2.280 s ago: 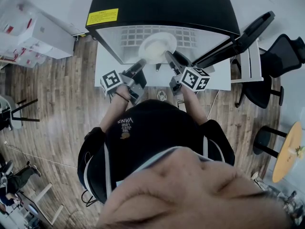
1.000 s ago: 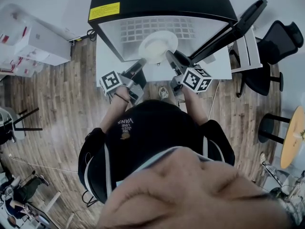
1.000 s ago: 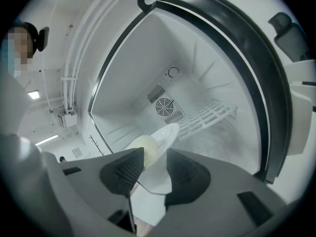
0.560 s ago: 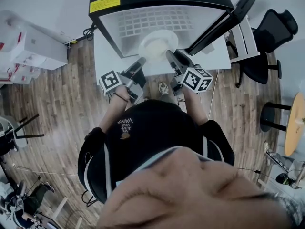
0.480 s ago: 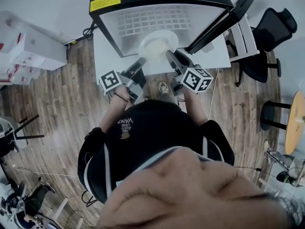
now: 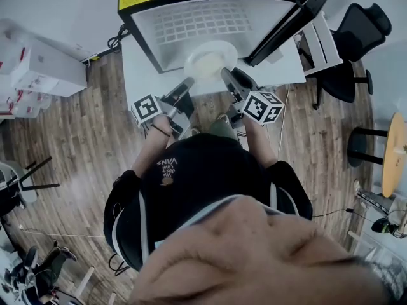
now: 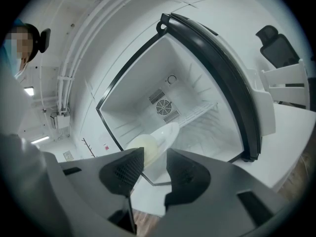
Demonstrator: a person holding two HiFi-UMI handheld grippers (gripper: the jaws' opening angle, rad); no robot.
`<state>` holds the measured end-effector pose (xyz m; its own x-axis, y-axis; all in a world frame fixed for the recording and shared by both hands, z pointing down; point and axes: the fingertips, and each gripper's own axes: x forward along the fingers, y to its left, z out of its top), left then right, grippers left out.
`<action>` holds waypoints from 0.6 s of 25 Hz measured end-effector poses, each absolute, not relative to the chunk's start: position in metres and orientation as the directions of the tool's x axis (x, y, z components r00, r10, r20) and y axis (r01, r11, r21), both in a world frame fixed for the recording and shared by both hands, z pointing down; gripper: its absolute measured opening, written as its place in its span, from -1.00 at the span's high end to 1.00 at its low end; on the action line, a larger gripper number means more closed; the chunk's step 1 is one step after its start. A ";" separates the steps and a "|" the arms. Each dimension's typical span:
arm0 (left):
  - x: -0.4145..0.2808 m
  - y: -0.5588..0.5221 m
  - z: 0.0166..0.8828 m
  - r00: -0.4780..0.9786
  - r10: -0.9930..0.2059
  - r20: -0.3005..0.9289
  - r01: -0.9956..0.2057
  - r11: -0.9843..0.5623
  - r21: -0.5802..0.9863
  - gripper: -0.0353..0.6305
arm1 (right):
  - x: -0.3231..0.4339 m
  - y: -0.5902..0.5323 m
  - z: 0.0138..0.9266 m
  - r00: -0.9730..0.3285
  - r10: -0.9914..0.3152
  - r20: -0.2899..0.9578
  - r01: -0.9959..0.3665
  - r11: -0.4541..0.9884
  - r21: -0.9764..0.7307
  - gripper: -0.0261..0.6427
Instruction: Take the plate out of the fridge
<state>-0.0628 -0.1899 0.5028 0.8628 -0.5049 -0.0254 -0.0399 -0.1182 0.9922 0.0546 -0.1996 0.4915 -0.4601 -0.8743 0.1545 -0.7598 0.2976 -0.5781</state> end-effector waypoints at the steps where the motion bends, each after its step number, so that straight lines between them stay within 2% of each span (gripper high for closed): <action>1: -0.062 -0.189 0.503 0.864 -0.502 -0.025 -0.040 -0.118 0.992 0.80 | 0.056 -0.198 0.491 -0.459 -0.875 0.153 -0.760 0.297 -0.578 0.47; 15: -0.045 -0.171 0.501 0.862 -0.506 -0.028 -0.044 -0.130 0.991 0.80 | 0.072 -0.180 0.487 -0.470 -0.870 0.151 -0.759 0.311 -0.572 0.49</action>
<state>-0.0452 -0.1707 0.5012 0.8619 -0.5063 -0.0282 -0.0437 -0.1296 0.9906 0.0722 -0.1801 0.4873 -0.4700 -0.8697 0.1511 -0.7588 0.3106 -0.5724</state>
